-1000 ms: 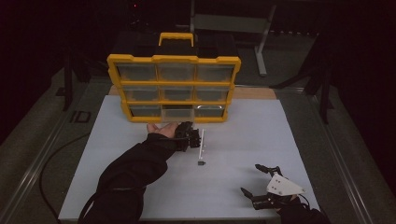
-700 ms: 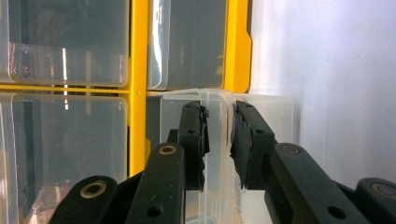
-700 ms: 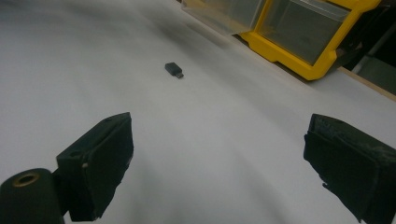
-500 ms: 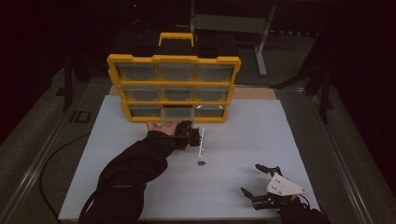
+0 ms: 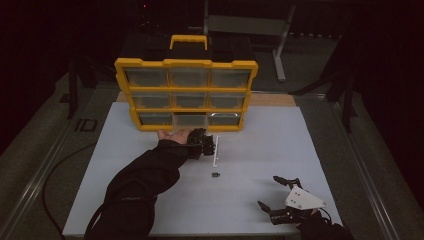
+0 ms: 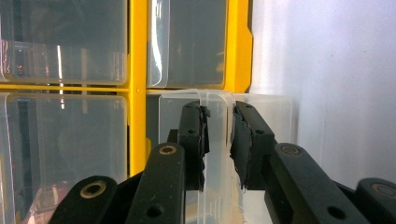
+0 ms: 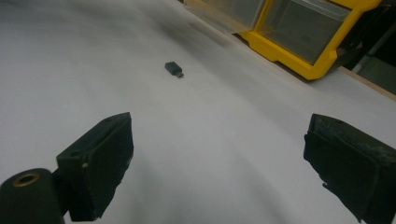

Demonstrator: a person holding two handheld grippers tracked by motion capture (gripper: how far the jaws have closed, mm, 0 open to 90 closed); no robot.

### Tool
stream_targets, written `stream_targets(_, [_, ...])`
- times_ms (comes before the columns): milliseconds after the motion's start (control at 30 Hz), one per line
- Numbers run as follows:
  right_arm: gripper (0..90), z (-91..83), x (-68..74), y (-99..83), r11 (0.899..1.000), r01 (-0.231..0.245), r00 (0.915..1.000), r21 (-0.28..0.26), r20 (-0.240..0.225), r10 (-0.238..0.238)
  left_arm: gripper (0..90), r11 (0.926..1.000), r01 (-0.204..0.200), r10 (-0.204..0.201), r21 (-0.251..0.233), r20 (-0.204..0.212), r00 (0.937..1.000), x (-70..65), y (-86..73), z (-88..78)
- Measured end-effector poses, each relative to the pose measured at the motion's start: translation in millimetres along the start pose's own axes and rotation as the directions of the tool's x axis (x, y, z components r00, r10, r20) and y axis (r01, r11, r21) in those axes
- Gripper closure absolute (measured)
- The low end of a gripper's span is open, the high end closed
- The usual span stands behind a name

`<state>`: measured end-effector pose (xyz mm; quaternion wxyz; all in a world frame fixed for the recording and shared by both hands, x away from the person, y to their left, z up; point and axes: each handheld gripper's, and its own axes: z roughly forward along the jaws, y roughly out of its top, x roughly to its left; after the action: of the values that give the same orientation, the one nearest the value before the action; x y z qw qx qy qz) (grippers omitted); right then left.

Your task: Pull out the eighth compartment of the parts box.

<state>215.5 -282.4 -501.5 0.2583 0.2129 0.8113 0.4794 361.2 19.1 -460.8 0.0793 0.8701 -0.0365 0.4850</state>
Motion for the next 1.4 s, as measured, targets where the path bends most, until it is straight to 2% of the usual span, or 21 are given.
stream_targets(100, [8.4, -0.4, 0.1, 0.0, 1.0, -0.001, 1.0, 0.001, 0.001, 0.001, 70.6, 1.0, 0.008, -0.008, -0.003, 0.011, 0.9999, -0.4, -0.4, 0.5])
stream_targets(233, [8.4, -0.8, -0.4, -0.1, 1.0, -0.004, 1.0, 0.0, 0.003, 0.004, 47.0, 0.9995, 0.031, -0.031, 0.002, 0.036, 0.9989, -0.4, -1.6, -0.6])
stream_targets(267, [8.4, -0.8, -0.4, -0.3, 1.0, -0.005, 1.0, 0.001, 0.001, 0.005, 39.8, 0.9967, 0.082, -0.081, -0.005, 0.049, 0.9955, 2.1, -3.5, -2.3])
stream_targets(300, [8.4, -0.7, -0.5, -0.3, 1.0, -0.005, 1.0, 0.001, 0.0, 0.005, 35.0, 0.9943, 0.106, -0.106, -0.009, 0.072, 0.9918, 4.4, -4.7, -3.7])
stream_targets(333, [8.4, -0.5, -0.6, -0.4, 1.0, -0.004, 1.0, 0.002, 0.0, 0.004, 30.6, 0.9943, 0.106, -0.106, -0.009, 0.072, 0.9918, 4.4, -4.7, -3.7])
stream_targets(400, [8.4, -0.3, -0.5, -0.3, 1.0, -0.002, 1.0, 0.003, 0.0, 0.002, 25.2, 0.979, 0.199, -0.191, -0.047, 0.126, 0.9734, 11.8, -8.4, -9.6])
stream_targets(433, [8.4, -0.3, -0.4, -0.3, 1.0, 0.001, 1.0, 0.003, 0.0, -0.001, 22.2, 0.9735, 0.223, -0.213, -0.052, 0.144, 0.9663, 14.3, -9.6, -11.4])
stream_targets(467, [8.4, -0.3, -0.4, -0.3, 1.0, 0.001, 1.0, 0.003, 0.0, -0.001, 19.4, 0.9735, 0.223, -0.213, -0.052, 0.144, 0.9663, 14.3, -9.6, -11.4])
stream_targets(500, [8.4, -0.2, -0.2, -0.3, 1.0, 0.001, 1.0, 0.004, 0.001, -0.001, 19.4, 0.9627, 0.263, -0.248, -0.064, 0.178, 0.9521, 16.4, -11.1, -12.9])
stream_targets(600, [8.4, -0.1, -0.3, -0.3, 1.0, -0.002, 1.0, 0.005, 0.002, 0.002, 13.5, 0.9341, 0.346, -0.316, -0.088, 0.246, 0.9162, 21.3, -15.7, -16.3])
stream_targets(667, [8.4, 0.0, -0.2, -0.3, 1.0, -0.002, 1.0, 0.006, 0.003, 0.002, 8.4, 0.9153, 0.39, -0.345, -0.102, 0.3, 0.8893, 24.9, -20.2, -17.9])
stream_targets(700, [8.4, 0.0, -0.2, -0.3, 1.0, -0.003, 1.0, 0.007, 0.003, 0.003, 6.0, 0.9015, 0.419, -0.366, -0.108, 0.326, 0.8718, 26.2, -22.3, -18.5])
stream_targets(767, [8.4, 0.1, -0.4, -0.3, 1.0, -0.004, 1.0, 0.007, 0.003, 0.004, 2.9, 0.878, 0.464, -0.397, -0.119, 0.361, 0.8438, 28.9, -26.6, -19.9])
stream_targets(800, [8.4, 0.1, -0.3, -0.3, 1.0, -0.004, 1.0, 0.008, 0.003, 0.004, 2.1, 0.8608, 0.494, -0.418, -0.122, 0.385, 0.8229, 29.7, -28.4, -20.5])
stream_targets(867, [8.4, 0.1, -0.2, -0.3, 1.0, -0.003, 1.0, 0.008, 0.003, 0.003, 0.7, 0.8339, 0.536, -0.442, -0.133, 0.422, 0.7918, 31.7, -31.8, -22.6])
stream_targets(967, [8.4, 0.2, -0.2, -0.3, 1.0, -0.005, 1.0, 0.008, 0.004, 0.005, 0.4, 0.7931, 0.591, -0.472, -0.147, 0.465, 0.7489, 34.7, -36.5, -25.5])
stream_targets(1067, [8.4, 0.6, -0.1, -0.3, 1.0, -0.005, 1.0, 0.009, 0.005, 0.005, 0.3, 0.7553, 0.635, -0.491, -0.16, 0.503, 0.711, 37.0, -40.6, -28.9])
stream_targets(1100, [8.4, 0.6, -0.1, -0.3, 1.0, -0.004, 1.0, 0.01, 0.005, 0.004, 0.4, 0.7431, 0.648, -0.495, -0.169, 0.511, 0.7021, 37.1, -41.5, -30.0])
stream_targets(1200, [8.4, 0.4, -0.3, -0.3, 1.0, -0.006, 1.0, 0.009, 0.006, 0.006, 0.4, 0.7214, 0.669, -0.499, -0.178, 0.536, 0.6806, 37.4, -44.7, -33.0])
stream_targets(1333, [8.4, 0.4, -0.2, -0.3, 1.0, -0.004, 1.0, 0.01, 0.006, 0.004, 0.4, 0.6972, 0.692, -0.504, -0.189, 0.556, 0.6603, 34.2, -48.5, -34.7])
stream_targets(1400, [8.4, 0.4, -0.2, -0.3, 1.0, -0.004, 1.0, 0.009, 0.007, 0.004, 0.5, 0.6932, 0.695, -0.504, -0.19, 0.562, 0.6556, 32.0, -50.0, -35.2])
